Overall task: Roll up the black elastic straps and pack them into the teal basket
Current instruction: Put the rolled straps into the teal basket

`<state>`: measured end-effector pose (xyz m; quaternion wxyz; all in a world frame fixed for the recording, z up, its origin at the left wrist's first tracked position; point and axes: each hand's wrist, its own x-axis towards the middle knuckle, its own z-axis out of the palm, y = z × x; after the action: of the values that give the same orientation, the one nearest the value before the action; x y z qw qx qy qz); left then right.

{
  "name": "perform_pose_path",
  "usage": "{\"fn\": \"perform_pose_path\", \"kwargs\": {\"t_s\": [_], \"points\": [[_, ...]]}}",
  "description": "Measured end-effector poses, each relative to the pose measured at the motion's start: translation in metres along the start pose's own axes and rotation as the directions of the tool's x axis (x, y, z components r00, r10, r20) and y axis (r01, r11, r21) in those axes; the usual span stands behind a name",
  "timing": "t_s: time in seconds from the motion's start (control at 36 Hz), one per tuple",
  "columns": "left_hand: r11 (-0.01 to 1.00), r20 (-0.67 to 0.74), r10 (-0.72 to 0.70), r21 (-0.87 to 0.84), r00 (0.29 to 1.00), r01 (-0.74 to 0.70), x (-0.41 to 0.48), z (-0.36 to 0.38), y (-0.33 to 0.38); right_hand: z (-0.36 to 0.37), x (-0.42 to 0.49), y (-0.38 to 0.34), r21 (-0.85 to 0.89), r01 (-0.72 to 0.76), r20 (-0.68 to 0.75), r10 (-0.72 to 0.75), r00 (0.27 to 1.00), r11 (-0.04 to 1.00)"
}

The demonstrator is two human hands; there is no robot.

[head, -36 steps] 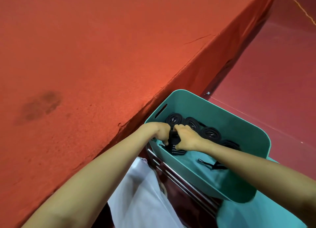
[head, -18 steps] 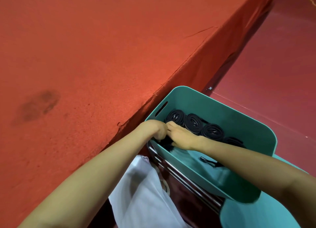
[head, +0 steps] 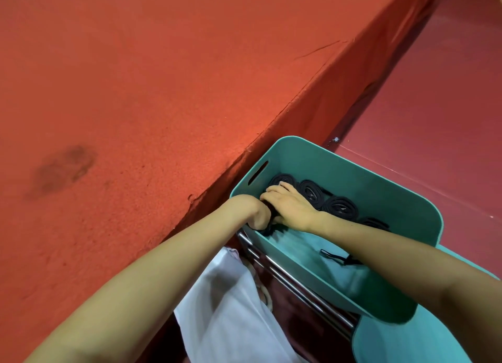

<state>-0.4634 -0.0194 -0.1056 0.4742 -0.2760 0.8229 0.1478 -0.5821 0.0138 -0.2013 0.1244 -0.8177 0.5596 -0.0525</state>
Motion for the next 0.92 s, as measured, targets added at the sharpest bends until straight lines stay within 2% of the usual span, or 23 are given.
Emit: {"fn": "perform_pose_path", "kwargs": {"t_s": [0.08, 0.19, 0.31, 0.36, 0.47, 0.58, 0.67, 0.81, 0.92], "points": [[1.0, 0.018, -0.015, -0.016, 1.0, 0.015, 0.005, 0.005, 0.002, 0.001, -0.003, 0.002, -0.024, -0.002, 0.033, 0.003, 0.999, 1.0], [0.997, -0.009, -0.022, -0.072, 1.0, 0.022, 0.007, 0.007, 0.004, 0.009, -0.006, 0.002, -0.044, 0.0, -0.037, -0.002, 0.999, 0.999], [0.995, -0.03, -0.03, -0.101, 0.999, 0.027, 0.005, 0.008, 0.001, 0.006, -0.006, 0.001, -0.081, 0.024, -0.026, -0.026, 0.999, 0.996], [0.992, -0.091, -0.042, -0.126, 0.995, 0.03, 0.0, 0.008, 0.001, -0.002, -0.008, 0.0, -0.087, 0.019, -0.006, -0.02, 1.0, 0.996], [0.969, -0.304, -0.083, -0.247, 0.949, 0.006, -0.017, 0.004, -0.001, -0.026, -0.014, -0.001, -0.067, -0.032, 0.016, 0.033, 0.999, 0.997], [0.906, -0.507, -0.097, -0.402, 0.857, -0.135, -0.05, 0.006, -0.005, -0.068, -0.028, -0.01, 0.068, -0.134, -0.027, 0.137, 0.99, 0.989], [0.852, -0.673, -0.165, -0.465, 0.721, -0.239, -0.086, 0.023, -0.009, -0.101, -0.044, -0.032, 0.158, -0.119, -0.166, 0.145, 0.975, 0.98], [0.737, -0.756, -0.357, -0.589, 0.548, -0.333, -0.143, 0.069, -0.03, -0.144, -0.05, -0.087, 0.256, 0.04, -0.368, 0.059, 0.928, 0.966], [0.645, -0.722, -0.537, -0.685, 0.437, -0.339, -0.184, 0.113, -0.048, -0.153, -0.028, -0.144, 0.271, 0.264, -0.361, -0.157, 0.919, 0.926]]}}
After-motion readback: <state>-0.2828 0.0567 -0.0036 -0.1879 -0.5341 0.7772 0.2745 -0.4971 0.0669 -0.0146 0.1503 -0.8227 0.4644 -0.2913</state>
